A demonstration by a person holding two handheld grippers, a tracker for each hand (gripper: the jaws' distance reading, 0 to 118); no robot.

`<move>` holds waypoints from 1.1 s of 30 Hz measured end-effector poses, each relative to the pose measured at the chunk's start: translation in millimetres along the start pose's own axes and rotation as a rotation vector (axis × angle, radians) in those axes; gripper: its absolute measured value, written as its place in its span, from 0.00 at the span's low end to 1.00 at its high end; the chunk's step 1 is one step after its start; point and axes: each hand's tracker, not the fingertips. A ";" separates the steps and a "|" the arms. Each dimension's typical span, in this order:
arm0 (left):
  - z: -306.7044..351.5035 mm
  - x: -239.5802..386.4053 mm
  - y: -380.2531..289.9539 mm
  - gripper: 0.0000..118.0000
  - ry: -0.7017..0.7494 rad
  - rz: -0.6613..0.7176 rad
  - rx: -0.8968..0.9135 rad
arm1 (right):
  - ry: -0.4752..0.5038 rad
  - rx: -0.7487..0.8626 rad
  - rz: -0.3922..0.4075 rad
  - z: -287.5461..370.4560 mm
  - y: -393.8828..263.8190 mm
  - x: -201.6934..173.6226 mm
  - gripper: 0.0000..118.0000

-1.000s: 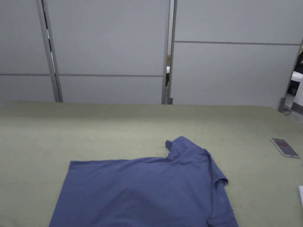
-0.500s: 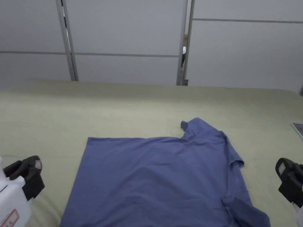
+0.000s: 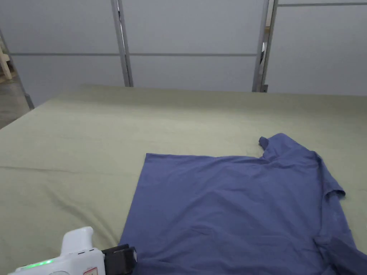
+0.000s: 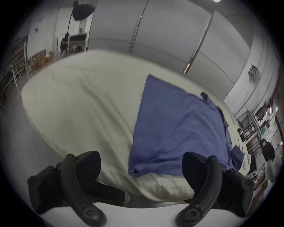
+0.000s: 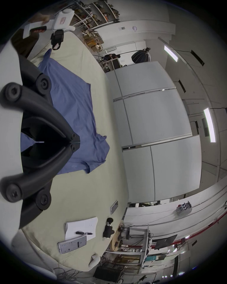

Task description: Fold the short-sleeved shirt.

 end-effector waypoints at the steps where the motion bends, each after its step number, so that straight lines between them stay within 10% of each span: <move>1: -9.7 3.9 -2.4 0.91 0.001 -0.023 -0.035 | -0.009 -0.016 0.000 -1.3 0.1 0.1 0.02; 5: -26.6 18.2 -15.1 0.42 0.032 -0.094 -0.086 | -0.047 -0.109 0.000 -8.9 -4.7 12.1 0.03; 6: -25.7 17.2 -14.2 0.12 -0.010 -0.077 -0.060 | -0.049 -0.174 0.001 -14.9 -5.5 17.8 0.13; 7: -20.8 21.6 -12.8 0.08 0.009 -0.092 -0.054 | -0.047 -0.258 -0.007 -22.4 -8.1 22.8 0.32; 8: -16.4 23.2 -12.1 0.07 0.005 -0.109 -0.036 | -0.058 -0.323 -0.010 -30.1 -12.7 27.9 0.72; 10: -1.7 21.9 -14.9 0.07 -0.014 -0.112 -0.032 | -0.078 -0.395 0.003 -50.1 -26.6 43.8 0.94; 14: 3.3 18.8 -7.8 0.07 -0.026 -0.114 -0.015 | -0.095 -0.587 0.000 -90.1 -53.4 68.2 0.83; 17: 13.0 19.5 -3.6 0.07 -0.031 -0.106 0.000 | -0.136 -0.471 -0.068 -83.9 -60.5 73.6 0.04; 25: 27.4 42.0 88.5 0.07 -0.111 -0.054 0.164 | -0.088 -0.199 -0.169 -94.8 28.4 75.6 0.03; 33: -117.6 62.5 191.1 0.07 -0.059 -0.069 0.022 | -0.131 -0.307 -0.180 -253.7 59.5 78.1 0.03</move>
